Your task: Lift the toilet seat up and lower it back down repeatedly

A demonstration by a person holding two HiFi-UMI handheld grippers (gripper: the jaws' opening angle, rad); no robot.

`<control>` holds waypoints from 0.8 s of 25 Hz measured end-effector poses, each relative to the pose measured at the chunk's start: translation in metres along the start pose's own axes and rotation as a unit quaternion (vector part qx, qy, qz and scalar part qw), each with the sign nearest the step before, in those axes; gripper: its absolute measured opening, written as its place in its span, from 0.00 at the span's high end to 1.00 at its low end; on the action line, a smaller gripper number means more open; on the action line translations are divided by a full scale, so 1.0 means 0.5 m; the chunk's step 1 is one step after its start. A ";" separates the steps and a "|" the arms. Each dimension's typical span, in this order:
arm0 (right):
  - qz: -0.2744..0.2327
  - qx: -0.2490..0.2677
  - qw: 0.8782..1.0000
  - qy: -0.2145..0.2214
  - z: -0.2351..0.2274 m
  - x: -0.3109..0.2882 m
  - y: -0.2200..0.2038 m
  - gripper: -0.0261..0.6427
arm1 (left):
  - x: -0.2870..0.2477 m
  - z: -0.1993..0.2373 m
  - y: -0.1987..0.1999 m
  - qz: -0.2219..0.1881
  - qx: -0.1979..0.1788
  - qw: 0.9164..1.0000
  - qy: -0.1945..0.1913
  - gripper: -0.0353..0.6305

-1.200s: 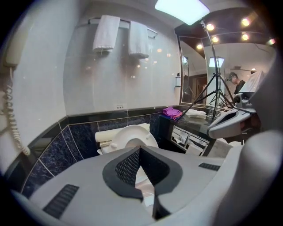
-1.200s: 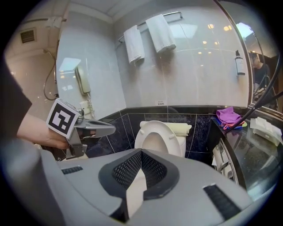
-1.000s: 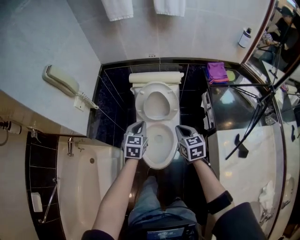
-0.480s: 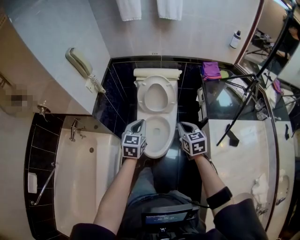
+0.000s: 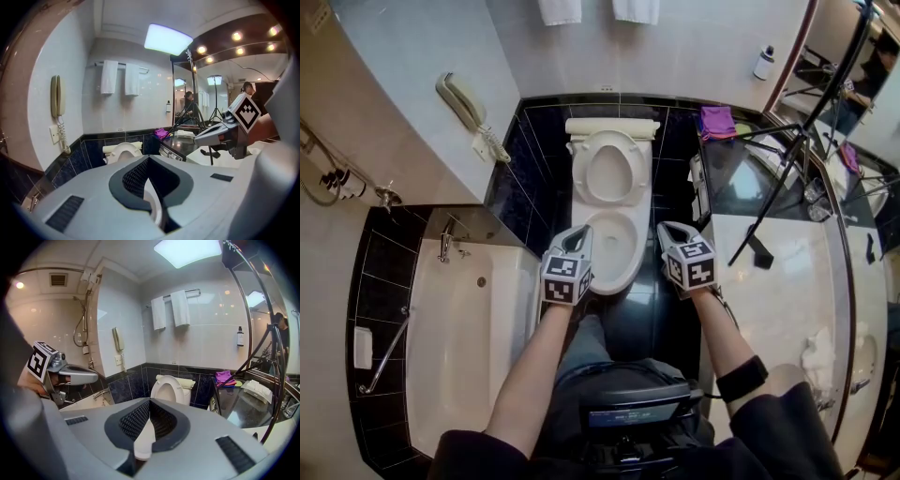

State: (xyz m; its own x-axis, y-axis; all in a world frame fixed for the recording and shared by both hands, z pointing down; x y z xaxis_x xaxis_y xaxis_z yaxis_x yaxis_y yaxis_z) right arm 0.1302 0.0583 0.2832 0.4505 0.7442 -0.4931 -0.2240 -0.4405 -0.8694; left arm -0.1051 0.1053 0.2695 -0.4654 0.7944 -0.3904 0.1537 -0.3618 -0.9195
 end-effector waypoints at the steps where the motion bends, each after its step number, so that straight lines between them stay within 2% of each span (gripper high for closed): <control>1: 0.000 0.000 1.000 0.000 0.000 0.002 -0.003 0.94 | 0.002 -0.003 -0.003 -0.002 0.001 1.000 0.000 0.96; 20: 0.022 -0.012 1.000 0.002 0.000 -0.023 -0.033 0.94 | -0.007 0.011 -0.033 0.010 0.010 1.000 0.002 0.96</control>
State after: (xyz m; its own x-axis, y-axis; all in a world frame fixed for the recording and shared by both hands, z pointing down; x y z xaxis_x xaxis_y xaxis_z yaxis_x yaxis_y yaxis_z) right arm 0.1287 0.0570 0.3030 0.4442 0.7215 -0.5312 -0.2236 -0.4849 -0.8455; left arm -0.1108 0.1060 0.2863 -0.4584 0.7889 -0.4094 0.1461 -0.3875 -0.9102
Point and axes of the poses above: the fingertips, and each gripper's own axes: x backward along the fingers, z to its left, y out of its top, the point moved 7 cm from there along x, backward along the fingers, and after that the axes turned 7 degrees about -y, right-handed, at the moved point
